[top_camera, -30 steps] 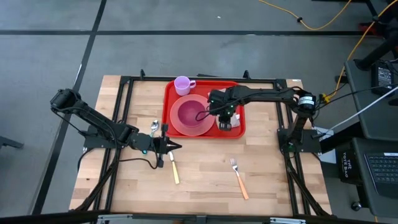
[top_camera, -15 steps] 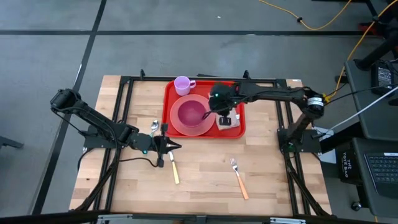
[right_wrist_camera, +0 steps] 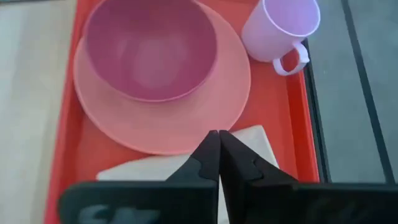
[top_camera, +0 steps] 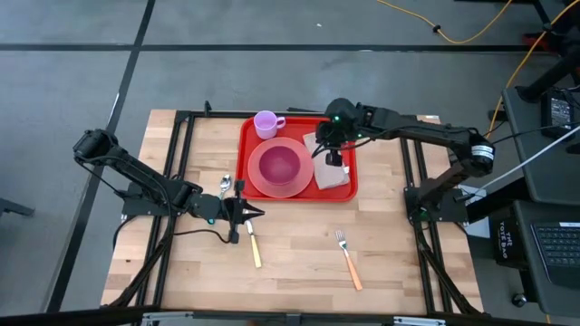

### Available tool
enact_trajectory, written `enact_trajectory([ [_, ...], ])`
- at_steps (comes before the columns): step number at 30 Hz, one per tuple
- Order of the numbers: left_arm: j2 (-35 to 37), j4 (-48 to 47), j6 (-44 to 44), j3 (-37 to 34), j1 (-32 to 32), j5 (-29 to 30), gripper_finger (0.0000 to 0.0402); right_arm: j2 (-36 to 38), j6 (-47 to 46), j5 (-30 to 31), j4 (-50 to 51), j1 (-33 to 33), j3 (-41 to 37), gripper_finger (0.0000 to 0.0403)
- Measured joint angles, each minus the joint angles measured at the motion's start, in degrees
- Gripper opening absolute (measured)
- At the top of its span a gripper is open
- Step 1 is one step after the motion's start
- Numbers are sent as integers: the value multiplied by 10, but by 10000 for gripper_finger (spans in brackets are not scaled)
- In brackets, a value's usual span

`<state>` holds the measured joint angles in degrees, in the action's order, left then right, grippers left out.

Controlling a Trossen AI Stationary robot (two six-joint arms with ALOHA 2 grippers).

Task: Set up tray
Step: Put the brown napkin on the red serving tray to the right of the pink plate

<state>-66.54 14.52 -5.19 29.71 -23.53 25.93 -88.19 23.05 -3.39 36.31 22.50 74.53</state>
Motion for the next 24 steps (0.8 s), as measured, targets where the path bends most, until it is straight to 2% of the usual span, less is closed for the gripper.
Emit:
enact_trajectory([
  [6, 0, -3, 0, 0, 0, 0, 12, 16, 23, -26, -68, 47, -57, 10],
  [10, 0, -13, 0, 0, 0, 1, 12, 16, 26, -31, -75, 74, -59, 5],
  [15, 0, -15, 0, 0, 0, 1, 5, 16, 30, -76, -79, 95, -59, 7],
  [24, 0, -15, -1, 0, 0, 1, 3, 16, 45, -79, -79, 105, -59, 3],
])
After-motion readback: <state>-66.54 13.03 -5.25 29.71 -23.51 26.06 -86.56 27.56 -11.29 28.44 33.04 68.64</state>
